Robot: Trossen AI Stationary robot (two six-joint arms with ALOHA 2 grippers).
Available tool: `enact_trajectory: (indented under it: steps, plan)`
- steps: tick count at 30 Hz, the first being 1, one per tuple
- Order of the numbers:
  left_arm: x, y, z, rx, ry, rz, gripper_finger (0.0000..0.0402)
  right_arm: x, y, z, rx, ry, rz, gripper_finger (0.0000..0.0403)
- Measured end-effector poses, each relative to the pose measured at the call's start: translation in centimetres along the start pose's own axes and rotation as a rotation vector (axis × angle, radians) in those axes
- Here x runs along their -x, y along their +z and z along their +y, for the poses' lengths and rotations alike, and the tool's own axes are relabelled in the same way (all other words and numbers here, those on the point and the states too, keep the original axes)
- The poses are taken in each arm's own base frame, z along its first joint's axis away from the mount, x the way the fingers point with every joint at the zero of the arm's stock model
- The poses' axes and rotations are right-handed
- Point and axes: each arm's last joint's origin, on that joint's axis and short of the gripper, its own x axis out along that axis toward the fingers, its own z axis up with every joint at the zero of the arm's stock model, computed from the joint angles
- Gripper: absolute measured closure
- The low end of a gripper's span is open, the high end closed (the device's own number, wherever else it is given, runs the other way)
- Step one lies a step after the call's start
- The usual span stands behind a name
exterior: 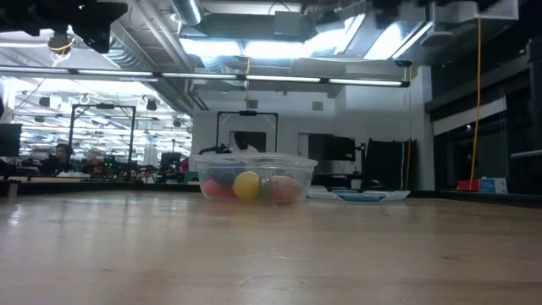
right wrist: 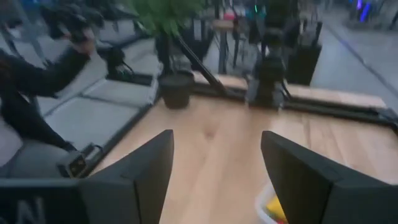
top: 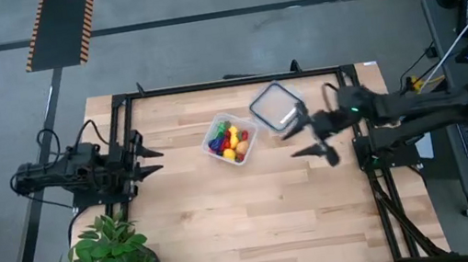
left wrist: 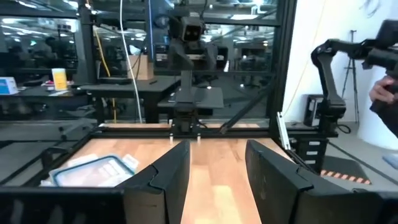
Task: Pick and placing Produce into tupperware
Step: Return to Home Position
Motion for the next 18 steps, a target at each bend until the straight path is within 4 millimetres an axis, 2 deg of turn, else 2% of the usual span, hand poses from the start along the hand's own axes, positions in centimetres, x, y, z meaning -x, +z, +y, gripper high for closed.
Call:
enact_trajectory:
  steps: [3,8,18]
  plan:
    - [0.0,-0.1,0.0,-0.022,0.021,0.013,0.0253,2.2,-2.1,1.8,0.032,0.029,-0.082,0.0159]
    - [0.0,-0.5,0.1,-0.045,0.067,0.051,0.0253,4.5,-5.2,3.6,0.073,0.071,-0.199,0.0159]
    - [0.7,-0.8,0.3,-0.045,0.132,0.07,0.0253,6.1,-9.4,4.7,0.082,0.092,-0.252,0.0159]
